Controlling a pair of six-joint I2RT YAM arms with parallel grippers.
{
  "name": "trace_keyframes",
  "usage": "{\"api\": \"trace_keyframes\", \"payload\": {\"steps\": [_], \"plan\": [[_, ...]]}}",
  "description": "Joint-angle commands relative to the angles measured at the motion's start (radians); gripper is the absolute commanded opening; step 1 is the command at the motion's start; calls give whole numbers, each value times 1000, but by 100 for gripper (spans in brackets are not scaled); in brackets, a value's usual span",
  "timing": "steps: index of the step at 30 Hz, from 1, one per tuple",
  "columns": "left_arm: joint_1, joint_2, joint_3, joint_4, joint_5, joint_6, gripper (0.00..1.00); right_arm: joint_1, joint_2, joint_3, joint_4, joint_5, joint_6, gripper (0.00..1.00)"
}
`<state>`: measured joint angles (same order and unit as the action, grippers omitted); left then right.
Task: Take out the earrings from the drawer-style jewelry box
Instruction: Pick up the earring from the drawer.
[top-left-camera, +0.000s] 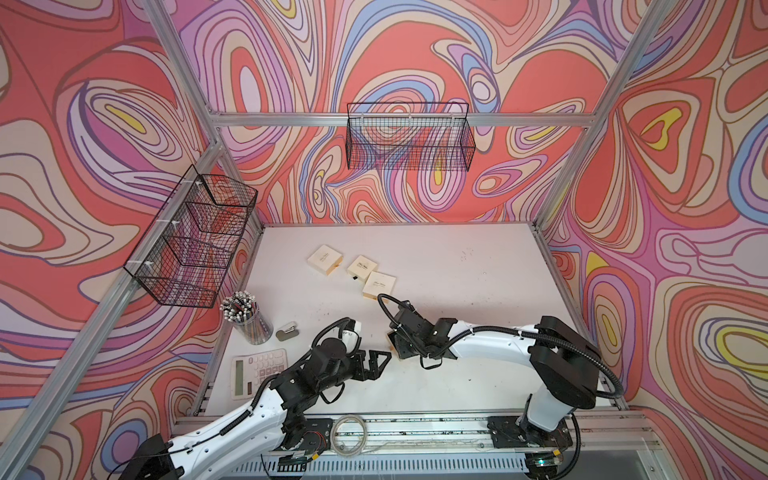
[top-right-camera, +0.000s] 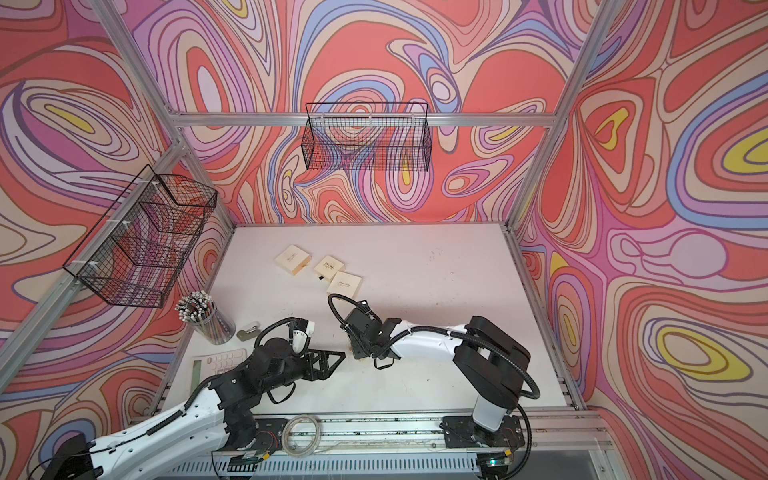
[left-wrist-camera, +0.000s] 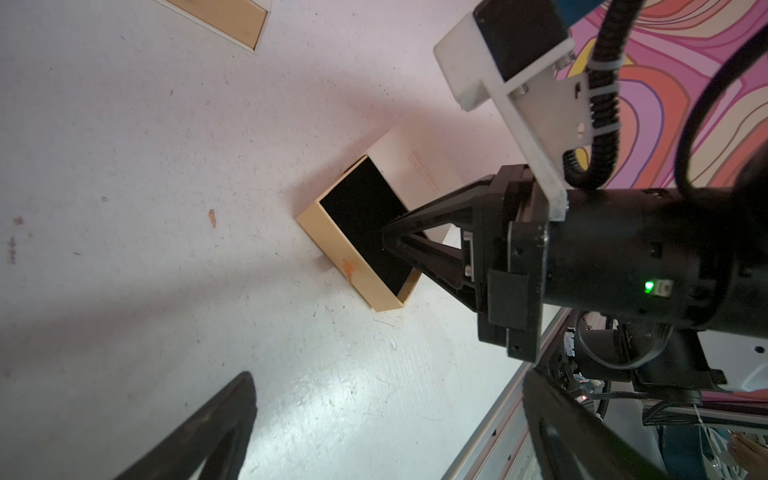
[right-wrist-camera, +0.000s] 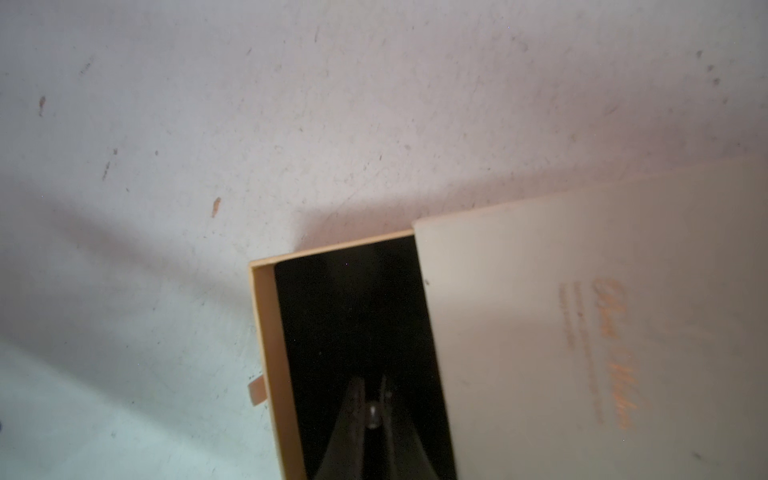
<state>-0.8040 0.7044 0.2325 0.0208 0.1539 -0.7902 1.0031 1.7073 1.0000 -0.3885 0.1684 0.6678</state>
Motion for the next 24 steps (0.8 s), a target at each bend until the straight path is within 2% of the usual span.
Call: {"api": "trace_keyframes", "payload": {"steps": [1, 24], "plan": [[5, 5, -2, 28, 4, -14, 100, 5, -26, 8, 4, 14, 15, 7], [5, 12, -2, 44, 6, -17, 100, 4, -11, 77, 10, 44, -3, 7]]}}
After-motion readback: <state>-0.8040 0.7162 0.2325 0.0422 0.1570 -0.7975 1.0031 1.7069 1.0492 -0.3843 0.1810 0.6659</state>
